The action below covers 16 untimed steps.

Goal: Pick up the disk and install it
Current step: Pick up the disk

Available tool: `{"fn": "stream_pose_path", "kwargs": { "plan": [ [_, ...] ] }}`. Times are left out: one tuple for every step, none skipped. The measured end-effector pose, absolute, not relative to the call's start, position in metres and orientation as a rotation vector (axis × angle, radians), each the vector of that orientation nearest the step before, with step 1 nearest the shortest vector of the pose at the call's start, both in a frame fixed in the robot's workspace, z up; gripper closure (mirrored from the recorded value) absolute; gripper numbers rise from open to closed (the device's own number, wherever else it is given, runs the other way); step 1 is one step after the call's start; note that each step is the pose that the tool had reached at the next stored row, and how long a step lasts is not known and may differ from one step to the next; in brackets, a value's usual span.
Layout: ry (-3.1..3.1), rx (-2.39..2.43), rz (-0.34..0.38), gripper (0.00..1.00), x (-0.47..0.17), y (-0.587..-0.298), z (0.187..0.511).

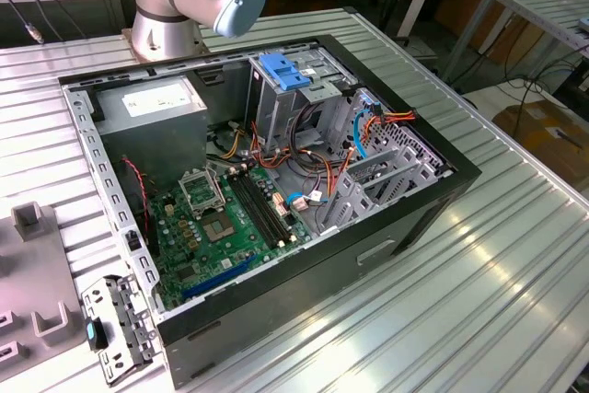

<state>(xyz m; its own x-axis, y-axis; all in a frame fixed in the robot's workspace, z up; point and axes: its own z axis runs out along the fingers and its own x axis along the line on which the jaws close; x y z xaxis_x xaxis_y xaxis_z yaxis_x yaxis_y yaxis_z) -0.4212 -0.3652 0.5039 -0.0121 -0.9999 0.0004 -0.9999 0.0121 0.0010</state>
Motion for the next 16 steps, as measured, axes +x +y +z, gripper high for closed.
{"fn": "stream_pose_path", "kwargs": {
  "plan": [
    [-2.234, 2.207, -0.001, 0.63, -0.421, -0.365, 0.504],
    [-2.234, 2.207, -0.001, 0.63, -0.420, -0.365, 0.504],
    [-2.234, 2.207, -0.001, 0.63, -0.419, -0.365, 0.504],
    [-2.234, 2.207, -0.001, 0.63, -0.418, -0.365, 0.504],
    [-2.234, 2.207, -0.001, 0.63, -0.417, -0.365, 0.504],
    [-2.234, 2.207, -0.001, 0.63, -0.416, -0.365, 0.504],
    [-2.234, 2.207, -0.001, 0.63, -0.415, -0.365, 0.504],
    [-2.234, 2.207, -0.001, 0.63, -0.414, -0.365, 0.504],
    [-2.234, 2.207, -0.001, 0.63, -0.414, -0.365, 0.504],
    [-2.234, 2.207, -0.001, 0.63, -0.413, -0.365, 0.504],
    [-2.234, 2.207, -0.001, 0.63, -0.413, -0.366, 0.504],
    [-2.234, 2.207, -0.001, 0.63, -0.412, -0.366, 0.504],
    [-2.234, 2.207, -0.001, 0.63, -0.412, -0.367, 0.504],
    [-2.234, 2.207, -0.001, 0.63, -0.411, -0.369, 0.504],
    [-2.234, 2.207, -0.001, 0.63, -0.410, -0.371, 0.504],
    [-2.234, 2.207, -0.001, 0.63, -0.410, -0.372, 0.504]
  ]
}}
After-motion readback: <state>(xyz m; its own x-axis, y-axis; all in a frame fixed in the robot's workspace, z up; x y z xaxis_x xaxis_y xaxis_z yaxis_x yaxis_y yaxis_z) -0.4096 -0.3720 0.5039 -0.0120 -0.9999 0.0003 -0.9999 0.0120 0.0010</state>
